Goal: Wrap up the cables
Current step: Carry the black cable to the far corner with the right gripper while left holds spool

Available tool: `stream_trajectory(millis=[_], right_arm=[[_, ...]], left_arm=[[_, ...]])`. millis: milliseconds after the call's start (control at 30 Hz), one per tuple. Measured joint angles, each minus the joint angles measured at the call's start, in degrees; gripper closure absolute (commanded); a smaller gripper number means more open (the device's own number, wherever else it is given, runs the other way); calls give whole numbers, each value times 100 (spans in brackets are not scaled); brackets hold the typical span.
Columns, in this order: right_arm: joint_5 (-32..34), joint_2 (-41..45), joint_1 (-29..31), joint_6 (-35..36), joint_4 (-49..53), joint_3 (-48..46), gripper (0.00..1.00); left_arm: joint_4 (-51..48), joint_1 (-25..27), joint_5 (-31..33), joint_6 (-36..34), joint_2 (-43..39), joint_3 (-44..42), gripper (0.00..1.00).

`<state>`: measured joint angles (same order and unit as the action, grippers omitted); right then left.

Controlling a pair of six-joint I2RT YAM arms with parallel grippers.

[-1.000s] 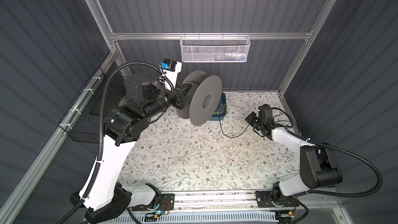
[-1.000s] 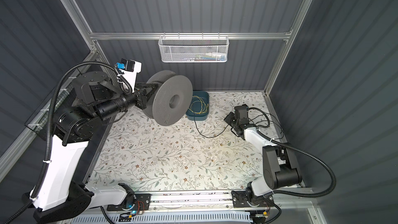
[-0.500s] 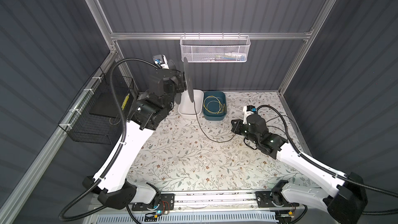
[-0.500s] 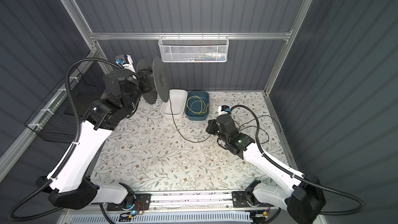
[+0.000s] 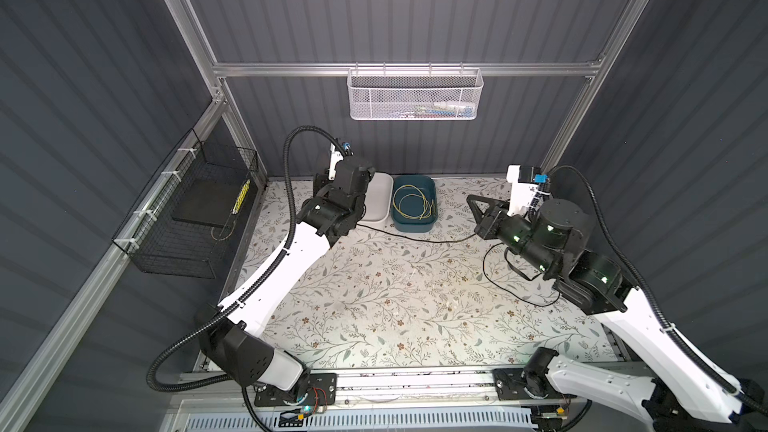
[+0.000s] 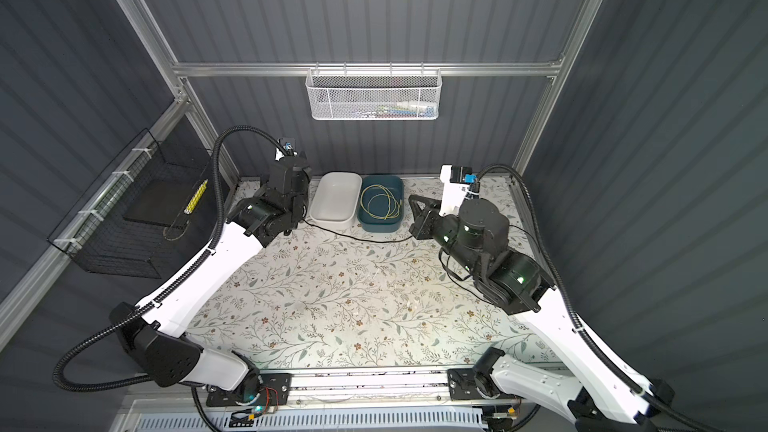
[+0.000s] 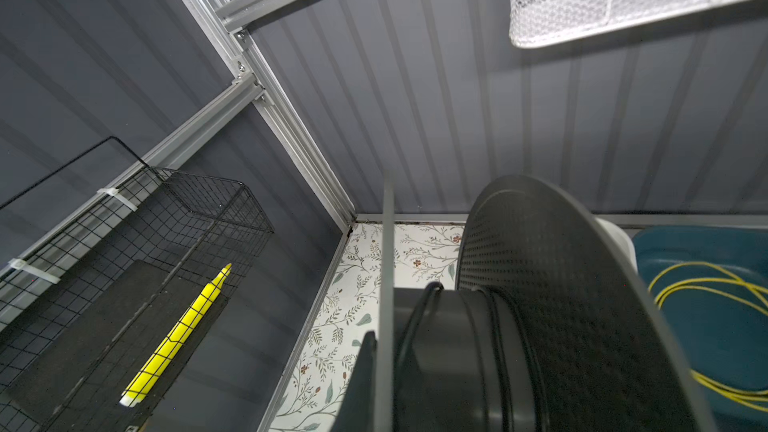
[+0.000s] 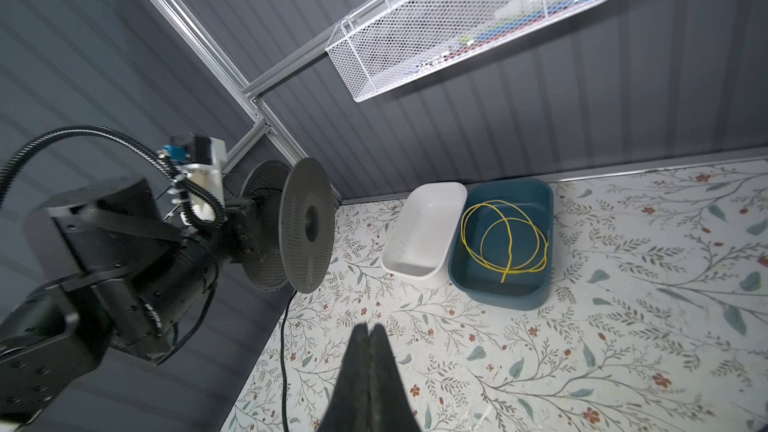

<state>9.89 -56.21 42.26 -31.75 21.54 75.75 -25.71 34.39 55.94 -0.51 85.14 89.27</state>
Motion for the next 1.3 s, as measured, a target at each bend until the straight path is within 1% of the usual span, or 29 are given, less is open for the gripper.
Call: stream_trajectory(millis=[200, 333, 500, 667, 800, 1000, 1067, 1167, 1300], right_arm=[[-223, -129, -127, 201, 214, 289, 100], [-564, -203, -629, 177, 227, 291, 100], [-1342, -372, -1482, -42, 70, 387, 100], [-2127, -750, -2033, -345, -203, 479, 100], [-2566, -1032, -2299, -575, -385, 479, 99], [-3008, -1250, -2509, -837, -686, 452, 95], [-3145, -1266, -2640, -925, -822, 450, 94], [-3289, -1298, -3001, -1064, -1060, 479, 92], [-3429, -1534, -3418, -1226, -1217, 745, 91]], left_arm=[[-210, 0, -396, -105, -151, -474, 100], [-551, 0, -625, -107, -428, -717, 100], [-907, 13, -960, -90, -1036, -1161, 100], [-1294, 20, -1305, -15, -1285, -1340, 100], [-1550, 33, -1589, 57, -1353, -1556, 100], [-1884, 39, -1963, 136, -1495, -1694, 100], [-1989, 39, -2006, 131, -1541, -1705, 100], [-2251, 28, -1996, 109, -1620, -1797, 100], [-2509, 22, -1926, 46, -1751, -1937, 100]])
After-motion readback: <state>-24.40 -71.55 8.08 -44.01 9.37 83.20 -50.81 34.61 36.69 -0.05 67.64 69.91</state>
